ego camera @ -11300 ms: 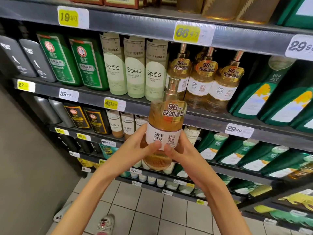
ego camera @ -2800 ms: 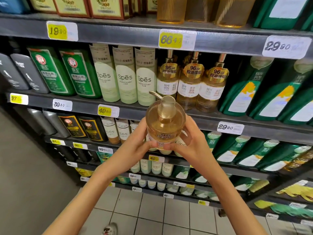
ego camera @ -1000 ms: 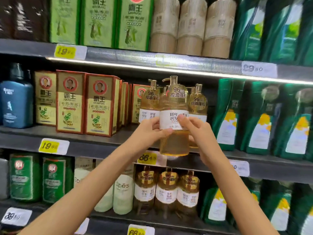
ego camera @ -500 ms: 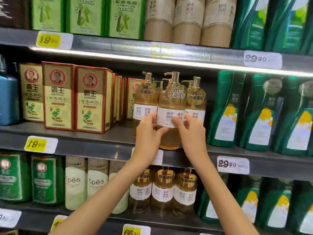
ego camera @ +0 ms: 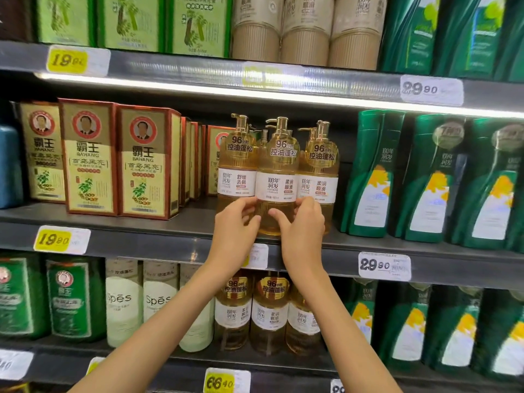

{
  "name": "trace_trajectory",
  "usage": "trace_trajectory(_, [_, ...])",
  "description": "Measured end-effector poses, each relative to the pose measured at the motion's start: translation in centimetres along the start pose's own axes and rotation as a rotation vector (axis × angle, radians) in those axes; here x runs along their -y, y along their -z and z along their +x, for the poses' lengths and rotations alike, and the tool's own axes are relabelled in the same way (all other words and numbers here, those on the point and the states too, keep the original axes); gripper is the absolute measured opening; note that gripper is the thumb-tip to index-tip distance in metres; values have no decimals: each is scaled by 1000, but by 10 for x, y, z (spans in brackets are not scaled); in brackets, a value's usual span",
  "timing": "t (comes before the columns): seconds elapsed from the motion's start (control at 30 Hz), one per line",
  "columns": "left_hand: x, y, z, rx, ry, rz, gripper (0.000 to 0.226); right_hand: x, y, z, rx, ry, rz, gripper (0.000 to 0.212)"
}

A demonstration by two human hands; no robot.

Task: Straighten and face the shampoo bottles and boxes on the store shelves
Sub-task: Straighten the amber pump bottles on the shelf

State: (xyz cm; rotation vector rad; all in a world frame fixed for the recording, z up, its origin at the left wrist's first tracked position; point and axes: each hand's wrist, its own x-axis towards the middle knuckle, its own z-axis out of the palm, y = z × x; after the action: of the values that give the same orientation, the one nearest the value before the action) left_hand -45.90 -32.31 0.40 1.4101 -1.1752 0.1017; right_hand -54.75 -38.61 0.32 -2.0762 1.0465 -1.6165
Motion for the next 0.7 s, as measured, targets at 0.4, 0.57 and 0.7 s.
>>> trace_trajectory(0.4, [7, 23, -2, 21, 104, -59, 30, -5, -7, 0, -3, -22, -215, 40])
trace_trajectory(0.57, [10, 30, -7, 8, 122, -53, 28, -6, -12, 4, -8, -44, -260, 38])
trace_trajectory(0.7, [8, 33, -8, 11, 141, -64, 27, -8, -12, 3, -20, -26, -267, 39])
